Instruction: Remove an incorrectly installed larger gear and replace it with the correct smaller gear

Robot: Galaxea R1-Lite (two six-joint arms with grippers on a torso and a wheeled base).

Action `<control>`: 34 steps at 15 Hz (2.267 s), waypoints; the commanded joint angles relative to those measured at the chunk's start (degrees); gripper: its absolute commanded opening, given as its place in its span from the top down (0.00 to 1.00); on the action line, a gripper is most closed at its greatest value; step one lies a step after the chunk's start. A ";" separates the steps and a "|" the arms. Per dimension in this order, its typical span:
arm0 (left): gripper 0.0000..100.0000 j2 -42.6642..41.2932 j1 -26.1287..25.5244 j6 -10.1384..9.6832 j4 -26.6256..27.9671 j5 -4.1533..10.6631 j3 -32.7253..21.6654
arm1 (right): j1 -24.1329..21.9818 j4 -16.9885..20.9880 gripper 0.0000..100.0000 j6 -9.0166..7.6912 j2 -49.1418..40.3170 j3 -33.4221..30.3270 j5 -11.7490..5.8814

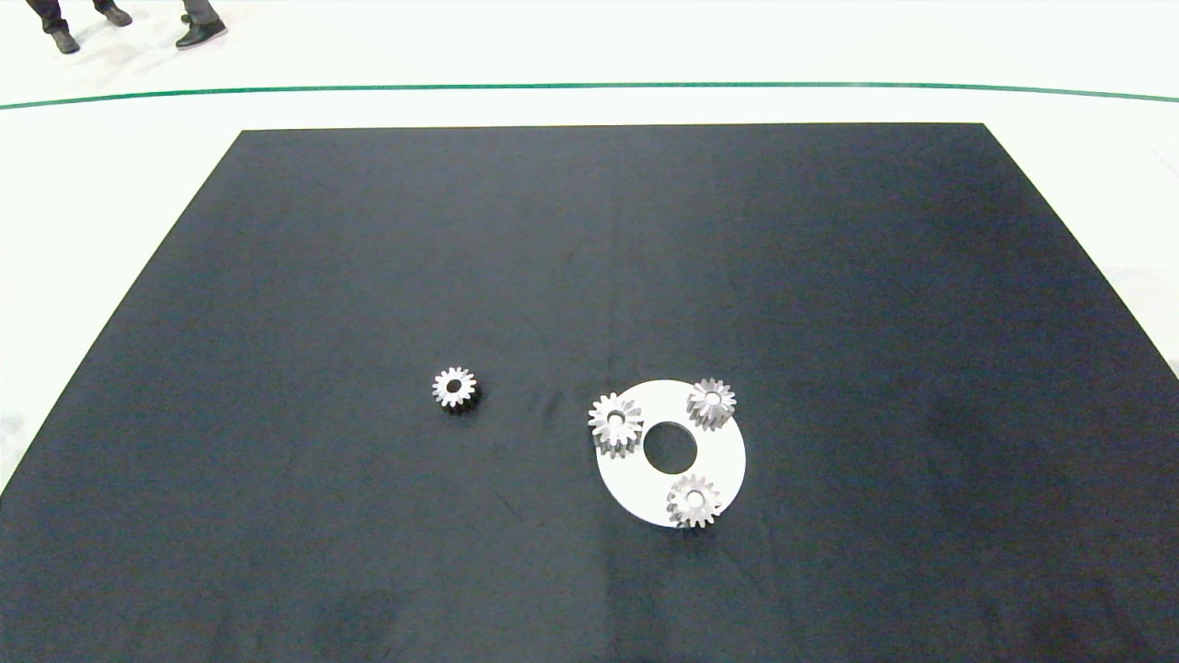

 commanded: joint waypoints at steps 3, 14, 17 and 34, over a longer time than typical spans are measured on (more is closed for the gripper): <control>0.00 39.40 -0.13 2.93 30.41 0.18 -44.21 | 10.37 0.94 0.00 -0.21 18.14 -11.74 -2.43; 0.00 50.56 1.02 4.25 45.18 4.93 -71.11 | 40.87 9.56 0.00 0.05 54.62 -47.07 -10.96; 0.00 51.00 0.58 4.34 45.18 4.84 -70.67 | 45.35 17.20 0.00 -0.03 63.84 -58.76 -11.22; 0.00 52.06 0.58 4.34 43.77 4.84 -69.44 | 49.48 24.50 0.00 0.14 79.22 -66.93 -18.96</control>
